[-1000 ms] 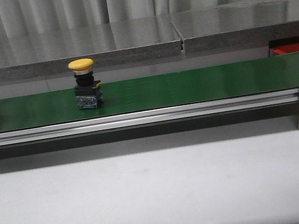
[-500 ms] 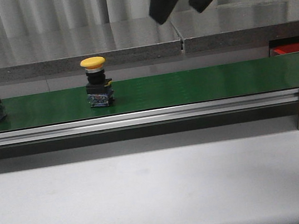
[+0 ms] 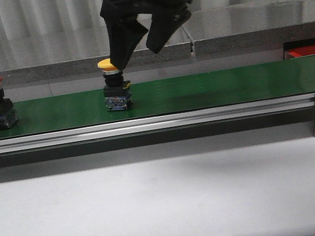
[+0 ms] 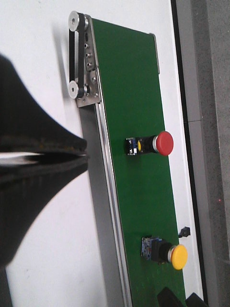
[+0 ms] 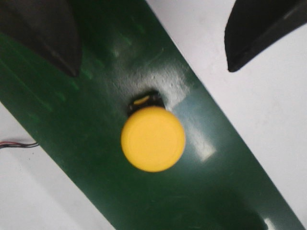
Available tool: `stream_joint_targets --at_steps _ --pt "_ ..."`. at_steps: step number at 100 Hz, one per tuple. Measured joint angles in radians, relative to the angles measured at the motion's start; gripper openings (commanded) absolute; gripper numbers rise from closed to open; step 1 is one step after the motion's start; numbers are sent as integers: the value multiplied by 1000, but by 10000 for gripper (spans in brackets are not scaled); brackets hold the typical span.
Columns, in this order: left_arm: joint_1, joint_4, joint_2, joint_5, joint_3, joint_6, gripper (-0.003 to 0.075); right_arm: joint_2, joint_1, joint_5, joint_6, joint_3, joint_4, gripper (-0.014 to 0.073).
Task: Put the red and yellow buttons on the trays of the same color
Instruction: 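Lift the yellow button and carry it toward the yellow tray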
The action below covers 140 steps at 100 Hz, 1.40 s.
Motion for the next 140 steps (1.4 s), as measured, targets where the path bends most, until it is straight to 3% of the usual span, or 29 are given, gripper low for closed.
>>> stream_joint_targets --at_steps 23,30,47,56,84,107,140 --pt "0 0 0 0 0 0 -20 60 10 -70 -2 -29 2 583" --pt "0 0 0 0 0 0 -20 69 13 -84 -2 -29 2 515" --pt "0 0 0 0 0 0 -20 79 15 -125 -2 -31 2 258" --pt "0 0 0 0 0 0 -20 81 15 -135 -2 -31 4 199" --pt "0 0 0 0 0 0 -20 55 15 -137 -4 -10 24 196" --pt "0 0 0 0 0 0 -20 -109 4 -207 6 126 45 196" --pt "0 0 0 0 0 0 -20 -397 -176 -243 37 399 50 196"
